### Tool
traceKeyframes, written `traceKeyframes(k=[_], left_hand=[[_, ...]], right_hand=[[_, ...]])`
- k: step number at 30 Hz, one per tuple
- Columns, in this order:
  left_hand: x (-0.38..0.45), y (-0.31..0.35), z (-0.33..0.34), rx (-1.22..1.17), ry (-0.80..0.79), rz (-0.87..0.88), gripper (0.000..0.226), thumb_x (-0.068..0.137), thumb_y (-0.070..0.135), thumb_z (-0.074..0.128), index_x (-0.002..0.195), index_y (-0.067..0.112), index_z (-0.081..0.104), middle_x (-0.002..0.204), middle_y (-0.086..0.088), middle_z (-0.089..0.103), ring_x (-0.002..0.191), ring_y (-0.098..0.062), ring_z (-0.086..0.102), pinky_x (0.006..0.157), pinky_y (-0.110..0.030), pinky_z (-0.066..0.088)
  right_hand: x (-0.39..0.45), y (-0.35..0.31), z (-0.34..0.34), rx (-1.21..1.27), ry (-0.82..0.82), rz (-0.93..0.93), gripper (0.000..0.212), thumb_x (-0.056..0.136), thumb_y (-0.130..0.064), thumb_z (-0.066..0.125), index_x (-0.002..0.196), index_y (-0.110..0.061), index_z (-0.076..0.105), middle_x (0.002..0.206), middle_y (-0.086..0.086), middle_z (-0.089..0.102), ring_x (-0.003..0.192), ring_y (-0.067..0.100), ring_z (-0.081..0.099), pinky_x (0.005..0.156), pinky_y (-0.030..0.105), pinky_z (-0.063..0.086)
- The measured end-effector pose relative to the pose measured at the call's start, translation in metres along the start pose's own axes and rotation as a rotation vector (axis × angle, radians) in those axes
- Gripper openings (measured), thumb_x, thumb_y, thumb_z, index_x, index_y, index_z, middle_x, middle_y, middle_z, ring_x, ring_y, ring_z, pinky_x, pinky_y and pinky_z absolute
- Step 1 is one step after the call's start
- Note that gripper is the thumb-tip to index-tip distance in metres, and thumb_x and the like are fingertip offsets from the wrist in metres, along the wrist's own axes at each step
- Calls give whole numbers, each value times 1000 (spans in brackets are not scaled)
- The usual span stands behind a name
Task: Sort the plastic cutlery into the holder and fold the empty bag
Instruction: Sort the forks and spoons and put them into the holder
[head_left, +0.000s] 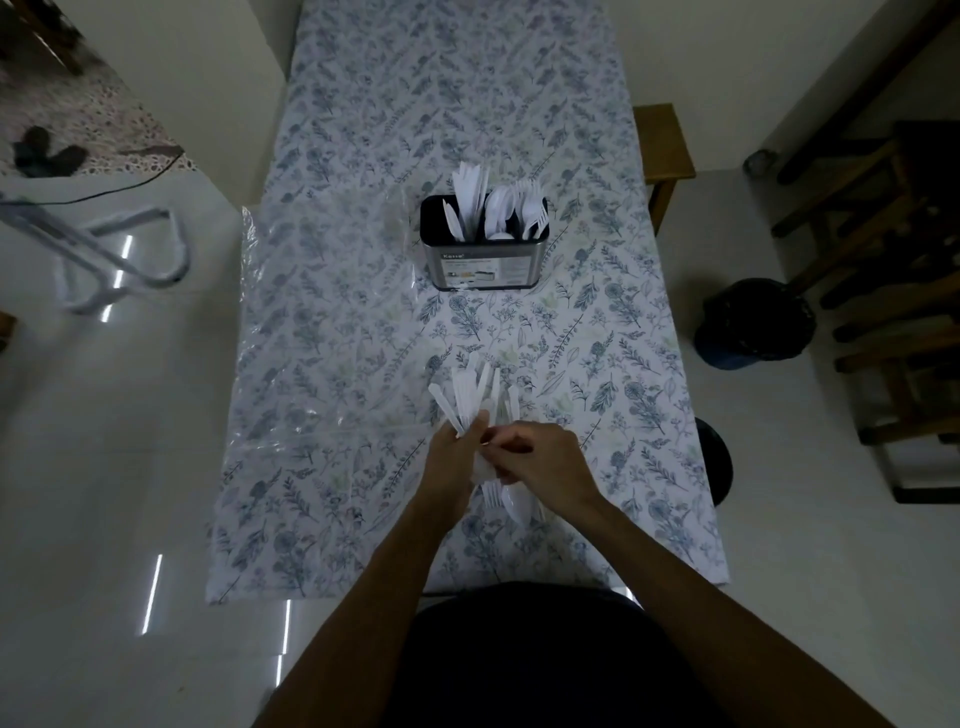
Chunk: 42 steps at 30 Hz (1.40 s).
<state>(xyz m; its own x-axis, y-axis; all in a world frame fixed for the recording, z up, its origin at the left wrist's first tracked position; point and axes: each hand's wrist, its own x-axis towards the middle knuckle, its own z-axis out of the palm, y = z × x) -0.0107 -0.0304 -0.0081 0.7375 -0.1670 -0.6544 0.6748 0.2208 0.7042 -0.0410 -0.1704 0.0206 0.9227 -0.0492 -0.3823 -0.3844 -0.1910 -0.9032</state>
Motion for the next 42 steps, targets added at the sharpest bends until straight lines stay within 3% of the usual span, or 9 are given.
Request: traceKeyframes(k=[7,10,14,19,21,23,27,31,42], left_hand=[[-4,4,-26,7,216,-29,16,99,24,67,104,8,65,71,-4,57,57,-14,56,50,-27,47],[-6,9,-31,24,214,-15,23,95,29,72,90,10,62,65,-4,53,54,-14,54,50,-28,50],[-7,12,-28,-42,265,-93,45,101,55,53,102,10,59,66,-1,50,51,-12,50,47,-27,45],[-2,9,-16,31,173,-74,61,94,64,59,101,4,64,83,-12,67,66,-28,63,62,-39,55],[-2,6,-9,105,114,-21,62,93,58,65,105,-3,69,97,-24,75,85,-39,73,75,-49,63],[-2,3,-7,128,157,51,41,102,37,62,101,-3,71,92,-21,76,80,-30,74,64,-37,62],[0,3,-23,29,312,87,32,100,31,66,101,0,67,60,-7,64,55,-22,64,53,-33,54],[-3,8,-31,20,394,-17,57,99,63,50,91,8,65,59,-3,55,47,-16,51,43,-25,43],[-6,5,-24,78,353,-41,54,106,52,43,100,7,70,73,-6,63,57,-16,57,48,-28,47]], right_hand=[[15,40,-10,-658,90,110,26,84,-34,75,86,-17,56,75,0,60,65,17,57,55,31,42],[19,47,-10,-624,81,152,17,83,-23,76,85,-14,61,76,-1,65,70,19,63,59,29,47],[17,38,-17,-429,185,182,8,87,-17,74,93,-14,70,81,-8,67,76,10,67,72,25,55],[7,7,0,-229,68,72,5,82,-23,81,85,-23,76,74,-11,73,65,0,69,64,16,56],[5,-2,12,-255,16,-56,2,85,-22,78,84,-22,79,71,-12,72,63,1,69,62,15,54],[4,-2,16,-278,53,-113,12,92,-23,71,84,-18,79,70,-9,72,60,4,68,59,19,54],[5,22,5,-671,32,-97,19,95,-31,64,83,-17,59,72,-3,63,63,14,60,57,29,44],[0,38,11,-1035,-157,-19,47,87,-45,67,116,-11,54,102,12,66,94,31,65,70,35,47],[5,18,-9,-636,-37,230,27,74,-29,83,87,-11,69,79,0,67,74,18,63,63,28,49]])
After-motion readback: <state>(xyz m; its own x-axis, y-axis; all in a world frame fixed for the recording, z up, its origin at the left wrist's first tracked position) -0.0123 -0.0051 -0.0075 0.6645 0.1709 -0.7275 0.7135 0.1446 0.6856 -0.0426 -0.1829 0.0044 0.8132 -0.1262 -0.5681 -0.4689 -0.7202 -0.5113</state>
